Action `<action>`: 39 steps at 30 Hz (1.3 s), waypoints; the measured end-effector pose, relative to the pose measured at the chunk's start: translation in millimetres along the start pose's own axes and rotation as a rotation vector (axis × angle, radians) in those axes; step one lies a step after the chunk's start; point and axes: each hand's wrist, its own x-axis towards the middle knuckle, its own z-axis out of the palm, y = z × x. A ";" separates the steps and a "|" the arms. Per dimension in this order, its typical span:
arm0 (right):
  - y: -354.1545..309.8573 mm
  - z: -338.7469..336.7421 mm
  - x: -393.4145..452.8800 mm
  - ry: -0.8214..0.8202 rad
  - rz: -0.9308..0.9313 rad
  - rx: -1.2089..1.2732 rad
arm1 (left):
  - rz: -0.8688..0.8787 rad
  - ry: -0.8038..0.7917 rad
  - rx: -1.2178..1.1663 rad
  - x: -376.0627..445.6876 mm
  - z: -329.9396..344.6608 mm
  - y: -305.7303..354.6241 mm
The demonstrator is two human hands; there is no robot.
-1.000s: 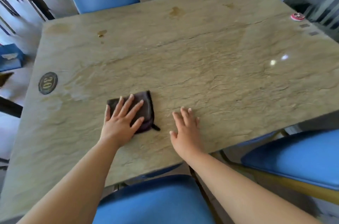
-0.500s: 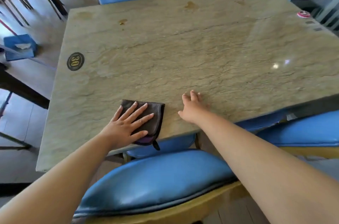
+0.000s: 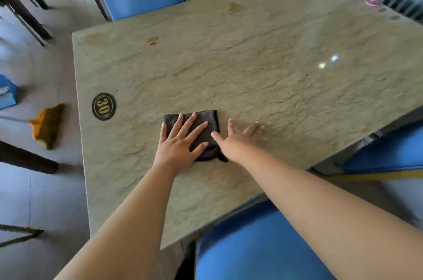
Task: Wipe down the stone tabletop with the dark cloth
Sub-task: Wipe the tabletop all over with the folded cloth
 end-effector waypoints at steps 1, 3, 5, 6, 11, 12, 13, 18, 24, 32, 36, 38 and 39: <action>-12.0 5.0 3.8 0.033 0.039 0.019 | 0.012 -0.011 0.001 13.7 -4.6 -14.7; -34.2 14.6 10.0 0.119 0.088 0.059 | 0.030 -0.050 0.019 38.5 -15.3 -49.1; -50.4 24.5 10.3 0.216 0.085 0.069 | -0.020 -0.083 0.026 55.5 -25.2 -87.7; -57.0 31.0 8.3 0.260 0.056 0.062 | -0.063 -0.089 0.025 60.7 -28.4 -105.9; -91.6 73.5 -25.0 0.353 -0.170 0.033 | -0.188 -0.051 -0.022 46.9 -28.4 -134.3; -97.4 81.3 -33.3 0.368 -0.197 0.033 | -0.186 -0.035 -0.044 35.0 -25.5 -131.4; -101.8 88.5 -40.6 0.379 -0.217 0.031 | -0.165 -0.016 -0.060 19.0 -22.4 -129.1; -102.2 113.4 -61.1 0.385 -0.242 0.012 | 0.146 0.039 0.022 -85.1 -5.6 -154.7; -95.7 129.1 -83.8 0.362 -0.233 0.038 | 0.166 -0.004 0.102 -74.7 -17.6 -202.2; -109.9 147.4 -113.1 0.411 -0.151 0.230 | 0.105 -0.007 0.088 -80.5 -8.5 -155.0; -128.1 151.8 -114.4 0.502 -0.112 0.277 | 0.518 -0.039 0.159 -89.5 -9.2 -178.0; -144.1 145.5 -105.1 0.573 -0.092 0.357 | 0.700 -0.081 0.194 -59.6 -18.8 -196.4; -153.2 140.8 -98.6 0.610 -0.066 0.408 | 0.766 -0.095 0.209 -40.5 -24.2 -203.8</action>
